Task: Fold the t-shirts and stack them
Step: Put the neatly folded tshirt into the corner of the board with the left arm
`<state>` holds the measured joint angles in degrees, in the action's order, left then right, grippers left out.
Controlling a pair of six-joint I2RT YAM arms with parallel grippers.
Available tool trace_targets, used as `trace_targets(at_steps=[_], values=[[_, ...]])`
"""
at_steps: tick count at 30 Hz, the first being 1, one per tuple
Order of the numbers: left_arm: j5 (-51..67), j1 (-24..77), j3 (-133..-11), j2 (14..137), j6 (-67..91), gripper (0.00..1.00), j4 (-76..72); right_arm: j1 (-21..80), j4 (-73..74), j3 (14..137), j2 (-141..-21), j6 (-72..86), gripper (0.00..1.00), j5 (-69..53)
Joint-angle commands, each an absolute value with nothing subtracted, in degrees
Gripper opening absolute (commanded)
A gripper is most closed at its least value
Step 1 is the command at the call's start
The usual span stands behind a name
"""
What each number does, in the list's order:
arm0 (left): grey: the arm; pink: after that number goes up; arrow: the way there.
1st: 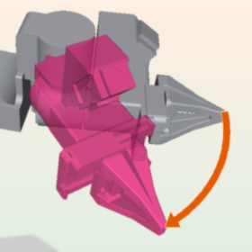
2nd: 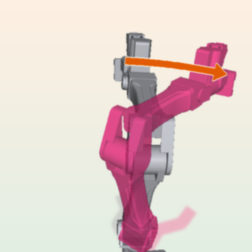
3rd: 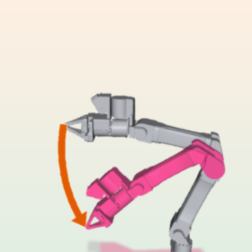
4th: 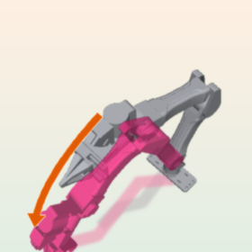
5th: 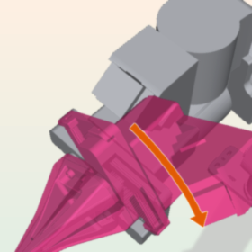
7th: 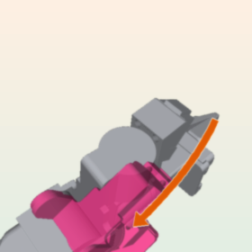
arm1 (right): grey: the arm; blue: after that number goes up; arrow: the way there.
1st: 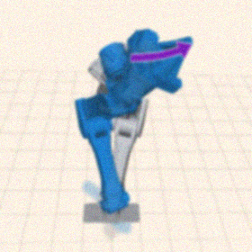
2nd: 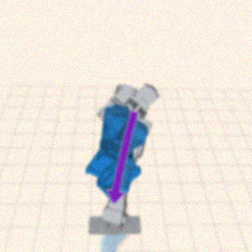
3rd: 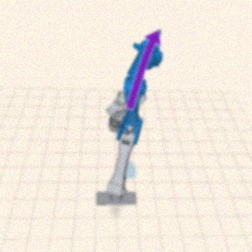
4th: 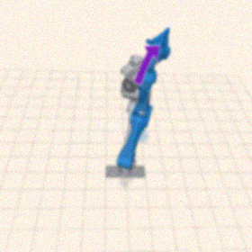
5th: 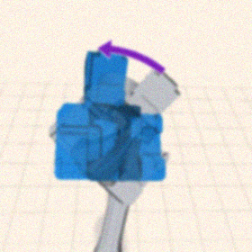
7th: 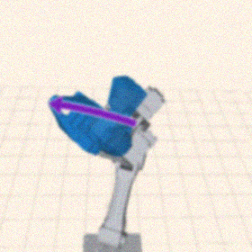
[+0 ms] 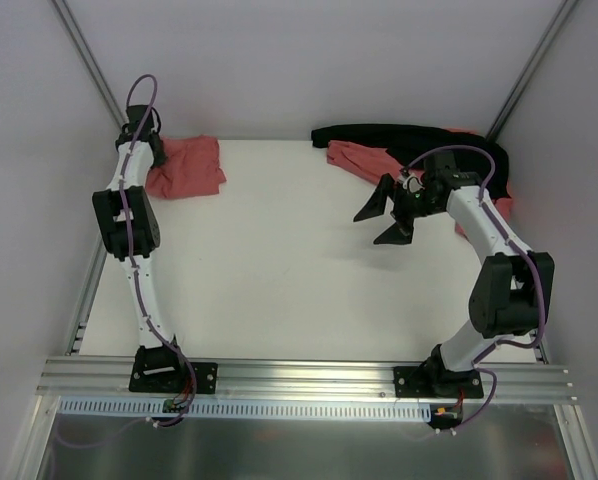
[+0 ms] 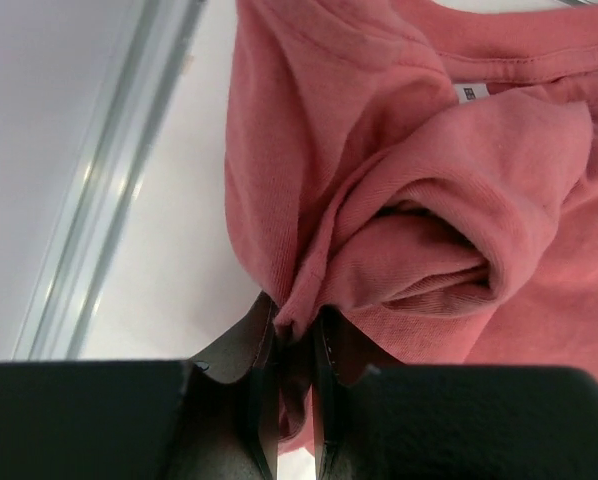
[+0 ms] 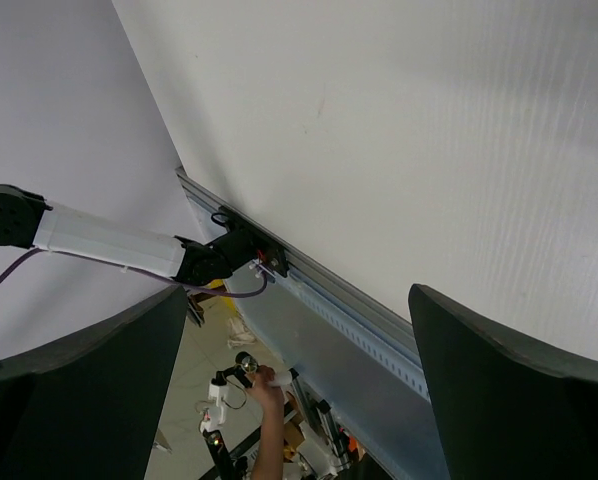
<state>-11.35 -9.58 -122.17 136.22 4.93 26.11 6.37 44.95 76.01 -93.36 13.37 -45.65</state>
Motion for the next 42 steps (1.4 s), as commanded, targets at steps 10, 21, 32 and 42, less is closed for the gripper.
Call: trace_targets(at_steps=[10,21,32,42], values=[[-1.0,-14.8,-129.2,142.2,6.5,0.0,22.1,6.2,55.8,87.8,-94.7,12.2,0.99,-42.1],[4.4,-16.4,-130.2,142.8,4.7,0.0,19.7,6.9,54.8,87.8,-94.3,13.6,0.99,-42.0],[4.9,-17.0,-131.4,144.6,1.4,0.0,15.3,6.9,59.6,91.4,-96.8,10.5,1.0,-42.9],[14.5,-17.1,-131.0,144.8,-2.5,0.0,10.5,6.9,59.9,90.5,-96.9,9.8,1.0,-42.9]])
